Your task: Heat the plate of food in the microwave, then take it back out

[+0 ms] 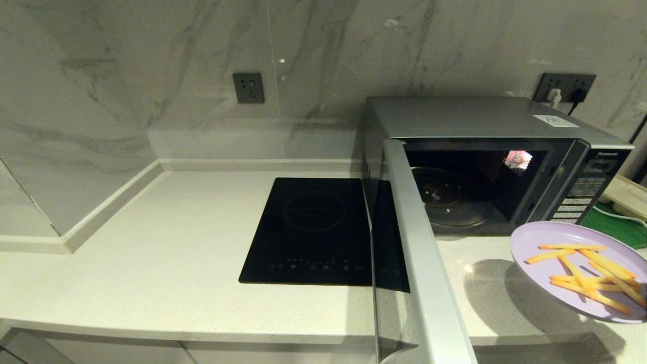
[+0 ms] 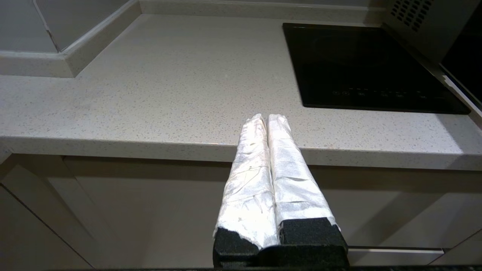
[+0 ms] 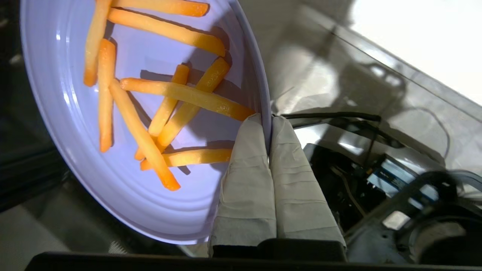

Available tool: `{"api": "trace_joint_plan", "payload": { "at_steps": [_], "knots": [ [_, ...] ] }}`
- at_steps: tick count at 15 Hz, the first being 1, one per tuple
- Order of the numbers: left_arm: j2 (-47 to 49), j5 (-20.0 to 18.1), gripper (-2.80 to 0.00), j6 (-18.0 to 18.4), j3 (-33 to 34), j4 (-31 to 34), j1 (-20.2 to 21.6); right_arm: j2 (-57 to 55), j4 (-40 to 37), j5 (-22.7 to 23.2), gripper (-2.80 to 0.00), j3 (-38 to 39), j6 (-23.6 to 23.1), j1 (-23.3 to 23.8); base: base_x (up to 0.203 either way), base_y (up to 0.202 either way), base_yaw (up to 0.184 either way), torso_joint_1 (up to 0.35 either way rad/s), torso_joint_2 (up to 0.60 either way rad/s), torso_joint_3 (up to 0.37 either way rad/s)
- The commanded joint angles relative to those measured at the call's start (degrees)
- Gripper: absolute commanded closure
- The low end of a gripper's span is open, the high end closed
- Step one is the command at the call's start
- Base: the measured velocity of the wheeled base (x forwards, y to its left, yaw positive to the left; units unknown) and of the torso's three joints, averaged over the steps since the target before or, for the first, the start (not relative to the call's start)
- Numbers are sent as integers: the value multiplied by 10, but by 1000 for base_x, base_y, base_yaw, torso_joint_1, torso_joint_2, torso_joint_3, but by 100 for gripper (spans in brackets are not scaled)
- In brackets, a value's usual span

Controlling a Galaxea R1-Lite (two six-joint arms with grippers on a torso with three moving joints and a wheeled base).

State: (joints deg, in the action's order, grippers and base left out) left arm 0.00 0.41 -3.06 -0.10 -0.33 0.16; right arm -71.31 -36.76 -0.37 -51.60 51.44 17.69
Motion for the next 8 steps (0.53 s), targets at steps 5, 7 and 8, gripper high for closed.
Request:
{"api": "trace_joint_plan", "payload": {
  "at_steps": [5,7,8],
  "knots": [
    [0,0,0,-1,0,0,0,44,93,10,0,144,12,81,0,0,0,0,0,0],
    [0,0,0,0,0,0,0,38,115,9,0,159,35,94,0,0,0,0,0,0],
    [0,0,0,-1,0,0,0,32,125,8,0,166,44,96,0,0,0,0,0,0]
  ]
}}
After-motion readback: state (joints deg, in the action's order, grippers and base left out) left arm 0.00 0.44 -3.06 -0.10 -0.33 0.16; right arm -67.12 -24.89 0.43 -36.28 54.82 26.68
